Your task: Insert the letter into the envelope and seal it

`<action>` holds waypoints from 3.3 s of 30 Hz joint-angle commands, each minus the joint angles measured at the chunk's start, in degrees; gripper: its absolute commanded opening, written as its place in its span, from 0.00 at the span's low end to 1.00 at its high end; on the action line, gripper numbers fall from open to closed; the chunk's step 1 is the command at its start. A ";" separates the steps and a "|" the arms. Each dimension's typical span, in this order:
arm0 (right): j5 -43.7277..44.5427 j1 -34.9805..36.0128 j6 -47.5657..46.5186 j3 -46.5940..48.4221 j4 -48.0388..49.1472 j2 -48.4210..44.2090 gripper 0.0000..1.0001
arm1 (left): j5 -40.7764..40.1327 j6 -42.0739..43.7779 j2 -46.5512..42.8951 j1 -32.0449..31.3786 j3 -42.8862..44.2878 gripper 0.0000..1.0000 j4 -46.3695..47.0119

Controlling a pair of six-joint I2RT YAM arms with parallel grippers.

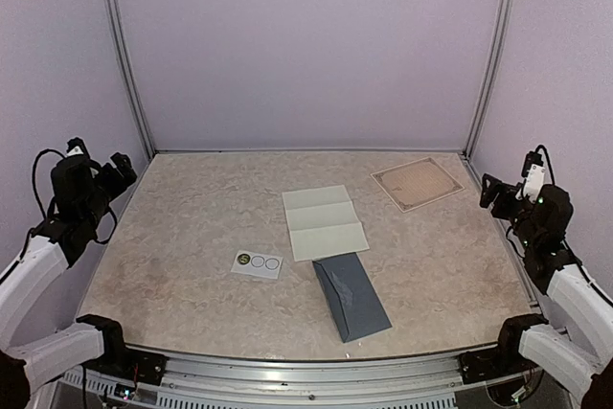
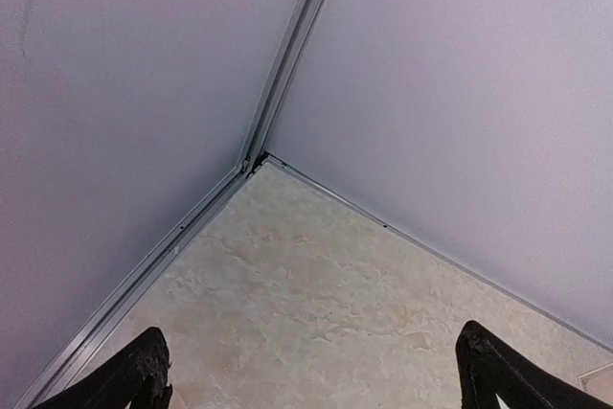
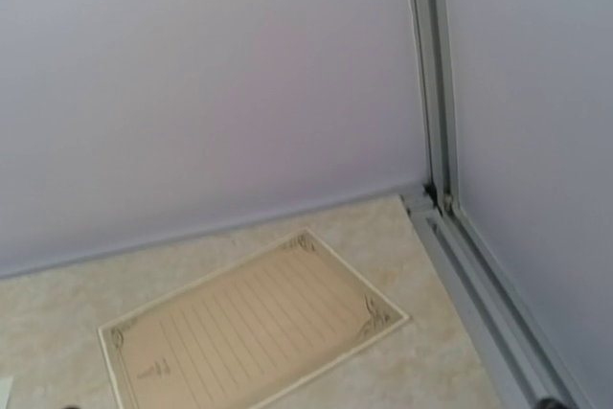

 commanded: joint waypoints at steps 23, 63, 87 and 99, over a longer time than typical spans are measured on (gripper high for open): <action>-14.85 10.10 3.34 13.53 -10.72 18.63 0.98 | 3.51 -5.64 3.54 -21.65 6.79 0.99 -1.90; -33.44 25.02 19.36 46.28 -8.67 77.47 0.63 | 32.81 -30.06 69.33 -34.90 22.56 0.64 25.18; -32.38 28.16 22.61 42.63 -8.75 78.05 0.58 | 32.49 -36.07 71.64 -36.66 18.53 0.26 37.75; -31.70 27.98 21.59 35.53 -2.29 65.57 0.69 | 36.64 -26.34 63.51 -36.46 14.88 0.00 42.54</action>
